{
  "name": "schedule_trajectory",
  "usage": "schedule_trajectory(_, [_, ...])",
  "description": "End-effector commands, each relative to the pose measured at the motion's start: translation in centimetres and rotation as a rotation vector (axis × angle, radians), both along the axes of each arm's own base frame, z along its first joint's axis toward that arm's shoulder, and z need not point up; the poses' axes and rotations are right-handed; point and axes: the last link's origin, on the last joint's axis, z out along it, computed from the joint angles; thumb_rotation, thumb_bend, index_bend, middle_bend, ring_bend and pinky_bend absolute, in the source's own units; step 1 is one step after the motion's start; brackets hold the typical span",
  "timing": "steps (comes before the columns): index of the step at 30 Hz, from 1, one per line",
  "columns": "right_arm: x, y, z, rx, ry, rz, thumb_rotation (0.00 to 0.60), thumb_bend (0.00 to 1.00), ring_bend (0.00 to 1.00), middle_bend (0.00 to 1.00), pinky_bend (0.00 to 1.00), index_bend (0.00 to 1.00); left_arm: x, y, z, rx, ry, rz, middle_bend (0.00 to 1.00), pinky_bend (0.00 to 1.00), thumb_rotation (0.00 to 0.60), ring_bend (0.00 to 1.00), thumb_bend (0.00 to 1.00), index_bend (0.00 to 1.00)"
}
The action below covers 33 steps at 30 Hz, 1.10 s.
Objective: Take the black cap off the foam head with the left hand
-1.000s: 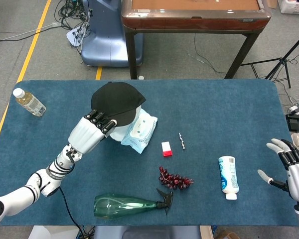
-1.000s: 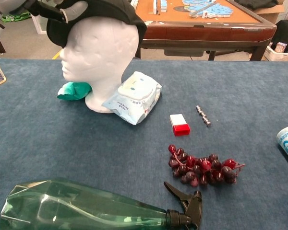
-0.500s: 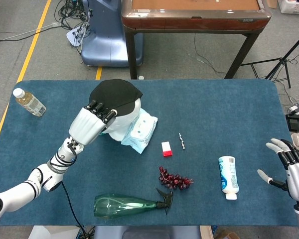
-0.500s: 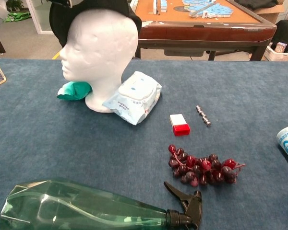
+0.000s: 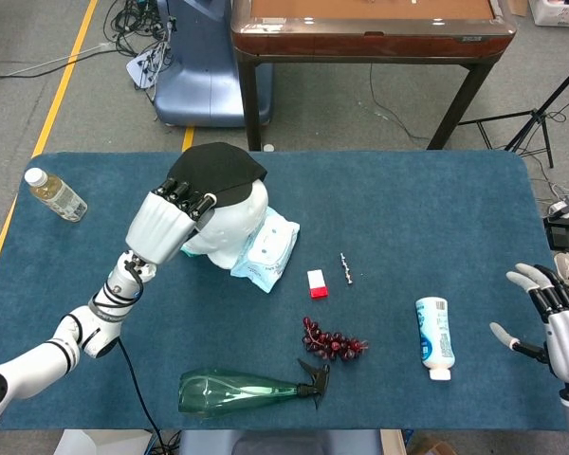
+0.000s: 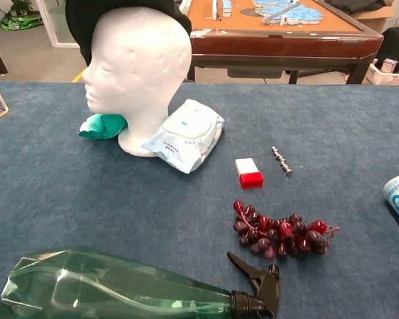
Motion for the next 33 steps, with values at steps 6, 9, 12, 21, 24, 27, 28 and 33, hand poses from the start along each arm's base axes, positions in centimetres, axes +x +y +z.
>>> schedule_trajectory(6, [0.0,0.1,0.0,-0.002,-0.001,0.002,0.6,0.13,0.16,0.22,0.3,0.25,-0.6,1.7,1.0,0.037,-0.009,0.06,0.82,0.69,0.6,0.65,0.66,0.63])
schedule_trajectory(9, [0.0,0.1,0.1,-0.003,-0.003,0.001,0.6,0.13,0.16,0.22,0.3,0.25,-1.5,2.5,1.7,0.055,-0.022,0.103,0.82,0.69,0.6,0.65,0.66,0.63])
schedule_trajectory(12, [0.0,0.0,0.1,-0.001,-0.002,0.001,0.6,0.13,0.16,0.22,0.3,0.25,-2.5,3.0,2.3,0.077,-0.01,0.13,0.82,0.69,0.6,0.65,0.66,0.63])
schedule_trajectory(21, [0.0,0.1,0.1,-0.005,-0.003,0.001,0.6,0.13,0.16,0.22,0.3,0.25,-7.9,2.7,4.0,0.157,0.198,0.172,0.82,0.69,0.6,0.65,0.66,0.63])
schedule_trajectory(24, [0.0,0.1,0.0,-0.002,0.0,0.0,0.6,0.13,0.16,0.22,0.3,0.25,-10.2,2.0,4.7,0.159,0.247,0.194,0.82,0.69,0.6,0.65,0.66,0.63])
schedule_trajectory(27, [0.0,0.0,-0.1,0.001,0.004,0.0,0.6,0.13,0.16,0.22,0.3,0.25,-12.0,0.9,4.9,0.155,0.287,0.201,0.82,0.69,0.6,0.65,0.66,0.63])
schedule_trajectory(28, [0.0,0.0,-0.2,0.002,0.005,0.0,0.6,0.13,0.16,0.22,0.3,0.25,-12.6,0.5,4.8,0.152,0.302,0.202,0.82,0.69,0.6,0.65,0.66,0.63])
schedule_trajectory(33, [0.1,0.0,-0.3,0.004,0.009,-0.002,0.6,0.13,0.16,0.22,0.3,0.25,-15.5,-1.3,4.4,0.153,0.411,0.233,0.82,0.69,0.6,0.65,0.66,0.63])
